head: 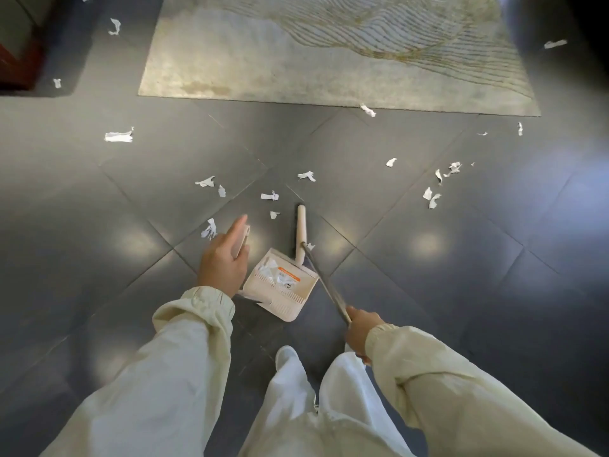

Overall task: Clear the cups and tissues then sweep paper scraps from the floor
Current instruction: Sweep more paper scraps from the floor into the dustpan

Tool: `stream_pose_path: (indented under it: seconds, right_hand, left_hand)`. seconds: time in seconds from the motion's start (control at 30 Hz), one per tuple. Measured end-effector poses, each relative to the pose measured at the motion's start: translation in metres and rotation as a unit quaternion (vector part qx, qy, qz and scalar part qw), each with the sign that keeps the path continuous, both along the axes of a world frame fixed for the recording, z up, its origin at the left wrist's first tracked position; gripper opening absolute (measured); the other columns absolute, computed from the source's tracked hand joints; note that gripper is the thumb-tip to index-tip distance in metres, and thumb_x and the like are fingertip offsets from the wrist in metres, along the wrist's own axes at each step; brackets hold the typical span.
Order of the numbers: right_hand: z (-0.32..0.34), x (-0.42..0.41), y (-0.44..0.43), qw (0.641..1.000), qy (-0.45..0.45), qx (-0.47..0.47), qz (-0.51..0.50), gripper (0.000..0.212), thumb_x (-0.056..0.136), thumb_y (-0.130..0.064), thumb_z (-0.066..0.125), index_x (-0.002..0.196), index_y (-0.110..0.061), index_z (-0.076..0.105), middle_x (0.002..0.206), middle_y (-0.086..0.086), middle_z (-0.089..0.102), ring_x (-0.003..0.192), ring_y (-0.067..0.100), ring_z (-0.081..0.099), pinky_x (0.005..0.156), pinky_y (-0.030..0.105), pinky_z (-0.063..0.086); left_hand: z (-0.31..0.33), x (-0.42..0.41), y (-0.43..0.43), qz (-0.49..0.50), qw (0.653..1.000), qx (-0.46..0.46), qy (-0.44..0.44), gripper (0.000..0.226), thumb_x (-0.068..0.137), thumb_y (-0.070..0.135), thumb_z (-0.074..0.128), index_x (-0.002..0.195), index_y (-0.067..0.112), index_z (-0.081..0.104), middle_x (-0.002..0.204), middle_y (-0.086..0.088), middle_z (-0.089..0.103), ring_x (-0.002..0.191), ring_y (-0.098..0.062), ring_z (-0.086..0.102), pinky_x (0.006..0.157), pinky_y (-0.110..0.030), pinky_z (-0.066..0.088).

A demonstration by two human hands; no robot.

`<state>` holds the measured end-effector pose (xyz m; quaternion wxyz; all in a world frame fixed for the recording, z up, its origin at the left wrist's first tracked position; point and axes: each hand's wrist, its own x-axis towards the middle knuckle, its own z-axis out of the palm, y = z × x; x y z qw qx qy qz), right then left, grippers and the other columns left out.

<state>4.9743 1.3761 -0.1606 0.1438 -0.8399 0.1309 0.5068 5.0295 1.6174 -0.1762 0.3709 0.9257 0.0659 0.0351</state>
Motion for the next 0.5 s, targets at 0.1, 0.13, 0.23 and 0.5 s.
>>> stream_pose_path:
  seconds: [0.1,0.13,0.23,0.5]
  right_hand:
    - [0.007,-0.009,0.012,0.999,0.03,0.014,0.013,0.041,0.091,-0.012,0.045,0.131,-0.023,0.048,0.115,0.008,0.062,0.101,0.029,0.064,0.089,0.04,0.055]
    - [0.01,-0.012,0.014,0.999,0.033,0.012,0.017,0.041,0.091,-0.01,0.045,0.13,-0.023,0.048,0.112,0.007,0.063,0.097,0.029,0.066,0.085,0.041,0.057]
    - [0.023,-0.019,0.019,1.0,0.012,0.011,0.006,0.042,0.091,-0.01,0.044,0.13,-0.026,0.046,0.106,0.007,0.063,0.092,0.027,0.066,0.078,0.04,0.059]
    - [0.031,0.008,0.014,0.993,-0.031,0.067,-0.089,0.037,0.094,-0.012,0.046,0.13,-0.019,0.046,0.089,0.007,0.06,0.067,0.019,0.059,0.061,0.025,0.056]
  left_hand:
    - [0.003,0.008,0.004,-0.006,1.0,0.009,0.011,0.053,0.089,0.003,0.058,0.14,0.016,0.047,0.115,-0.021,0.061,0.107,-0.038,0.057,0.094,-0.041,0.042]
    - [0.003,0.009,0.007,-0.003,1.0,0.011,0.015,0.053,0.09,0.004,0.058,0.14,0.017,0.046,0.114,-0.021,0.061,0.105,-0.039,0.057,0.093,-0.042,0.043]
    - [0.002,0.007,0.019,0.003,1.0,0.014,0.018,0.053,0.09,0.006,0.058,0.139,0.019,0.047,0.113,-0.019,0.062,0.103,-0.039,0.058,0.09,-0.042,0.044]
    - [-0.001,0.0,0.037,0.047,0.999,-0.026,0.004,0.049,0.088,0.005,0.061,0.134,0.018,0.053,0.117,-0.012,0.064,0.106,-0.032,0.06,0.094,-0.036,0.043]
